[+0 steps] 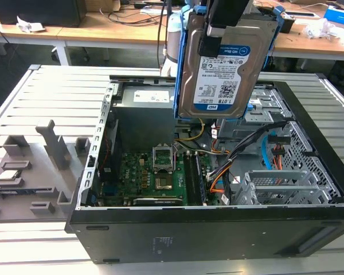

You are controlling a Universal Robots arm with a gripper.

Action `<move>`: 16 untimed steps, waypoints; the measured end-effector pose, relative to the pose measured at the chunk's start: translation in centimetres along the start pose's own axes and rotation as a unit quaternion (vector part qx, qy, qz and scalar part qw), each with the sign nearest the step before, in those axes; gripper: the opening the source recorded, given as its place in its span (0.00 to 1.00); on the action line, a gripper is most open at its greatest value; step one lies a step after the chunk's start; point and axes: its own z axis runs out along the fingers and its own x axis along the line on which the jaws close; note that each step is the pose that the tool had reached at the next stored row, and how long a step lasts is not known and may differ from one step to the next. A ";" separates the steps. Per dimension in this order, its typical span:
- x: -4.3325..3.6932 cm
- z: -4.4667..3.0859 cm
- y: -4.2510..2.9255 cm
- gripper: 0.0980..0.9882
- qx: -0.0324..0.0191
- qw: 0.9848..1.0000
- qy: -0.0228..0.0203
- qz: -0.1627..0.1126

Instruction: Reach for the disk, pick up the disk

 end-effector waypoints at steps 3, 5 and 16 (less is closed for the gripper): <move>0.61 0.01 0.00 0.30 0.000 1.000 0.000 0.000; 0.97 0.02 0.00 0.30 0.000 1.000 0.000 0.000; 2.84 0.05 0.00 0.30 0.000 1.000 0.000 0.000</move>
